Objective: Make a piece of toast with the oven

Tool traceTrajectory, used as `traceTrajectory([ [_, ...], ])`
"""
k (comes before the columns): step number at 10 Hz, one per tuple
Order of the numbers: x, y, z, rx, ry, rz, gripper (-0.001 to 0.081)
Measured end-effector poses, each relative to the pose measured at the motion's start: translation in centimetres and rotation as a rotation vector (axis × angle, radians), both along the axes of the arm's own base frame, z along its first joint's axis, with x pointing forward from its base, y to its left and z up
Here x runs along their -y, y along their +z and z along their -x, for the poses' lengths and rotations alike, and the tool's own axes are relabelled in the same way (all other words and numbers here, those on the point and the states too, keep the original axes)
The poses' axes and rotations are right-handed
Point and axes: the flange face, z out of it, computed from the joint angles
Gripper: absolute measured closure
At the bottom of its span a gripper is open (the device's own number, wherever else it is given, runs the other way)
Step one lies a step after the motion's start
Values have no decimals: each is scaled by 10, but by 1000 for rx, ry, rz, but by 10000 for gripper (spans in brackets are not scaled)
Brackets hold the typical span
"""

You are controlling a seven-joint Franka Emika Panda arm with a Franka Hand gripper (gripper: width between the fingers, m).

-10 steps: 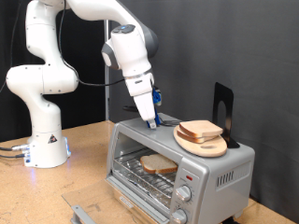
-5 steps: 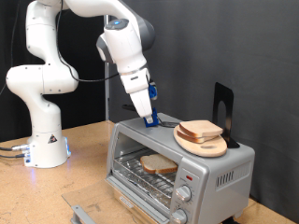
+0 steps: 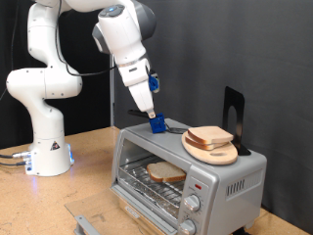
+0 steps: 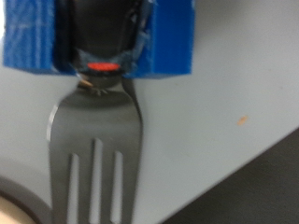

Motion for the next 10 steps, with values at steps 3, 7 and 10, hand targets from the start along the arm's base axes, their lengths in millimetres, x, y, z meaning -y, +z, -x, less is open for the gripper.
traceTrajectory([
  [3, 35, 22, -1, -16, 110, -214, 124],
  [7, 73, 31, -20, -23, 112, -319, 124],
  [10, 74, 25, -12, -204, 63, -291, 124],
])
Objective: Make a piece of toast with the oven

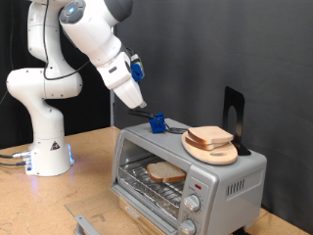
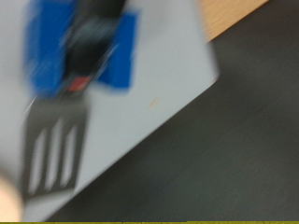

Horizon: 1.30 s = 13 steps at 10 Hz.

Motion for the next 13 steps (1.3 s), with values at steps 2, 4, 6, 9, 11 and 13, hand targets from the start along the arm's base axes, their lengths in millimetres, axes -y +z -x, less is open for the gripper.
traceTrajectory([
  [2, 5, -5, 4, -246, 4, 47, 124],
  [4, 13, -15, 1, -423, -2, 55, 124],
  [6, 18, -19, -5, -461, -3, 42, 124],
  [9, 26, -19, -14, -365, -160, -121, 124],
  [11, 59, -21, -8, -341, -272, -242, 124],
  [13, 96, -26, 0, -345, -368, -295, 124],
])
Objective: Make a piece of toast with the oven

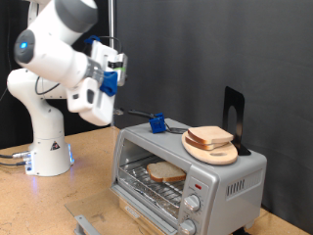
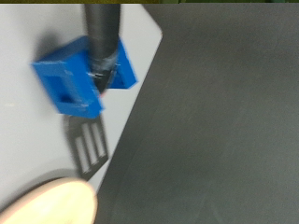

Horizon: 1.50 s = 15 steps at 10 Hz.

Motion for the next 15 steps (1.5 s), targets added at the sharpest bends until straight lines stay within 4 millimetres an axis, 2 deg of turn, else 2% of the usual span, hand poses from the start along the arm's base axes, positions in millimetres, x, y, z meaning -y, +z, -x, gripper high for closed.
traceTrajectory([
  [2, 5, -1, 2, -4, -11, -11, 124],
  [4, 5, -3, 10, -216, 65, 49, 124],
  [6, 18, -7, 2, -343, 33, 3, 124],
  [9, 60, -18, -4, -336, -35, -101, 124],
  [12, 103, -30, 3, -296, -22, -137, 124],
  [14, 106, -31, 1, -290, -3, -135, 124],
  [15, 104, -32, -3, -264, -54, -175, 124],
])
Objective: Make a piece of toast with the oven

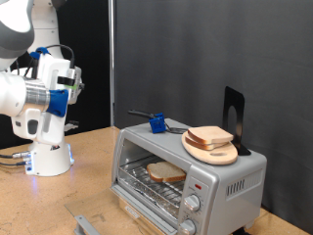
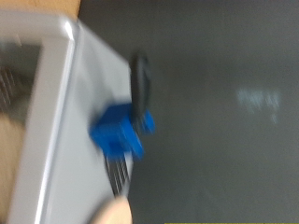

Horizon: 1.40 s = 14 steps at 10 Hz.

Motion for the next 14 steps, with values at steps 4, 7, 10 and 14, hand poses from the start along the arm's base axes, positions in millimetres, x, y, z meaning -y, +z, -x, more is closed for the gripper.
traceTrajectory([
  [4, 7, -12, -10, -64, -222, -29, 124],
  [7, 23, -21, -10, -104, -284, 6, 124],
  [10, 35, -28, -6, -63, -244, 25, 124],
  [14, 40, -39, -3, -95, -245, -22, 124],
])
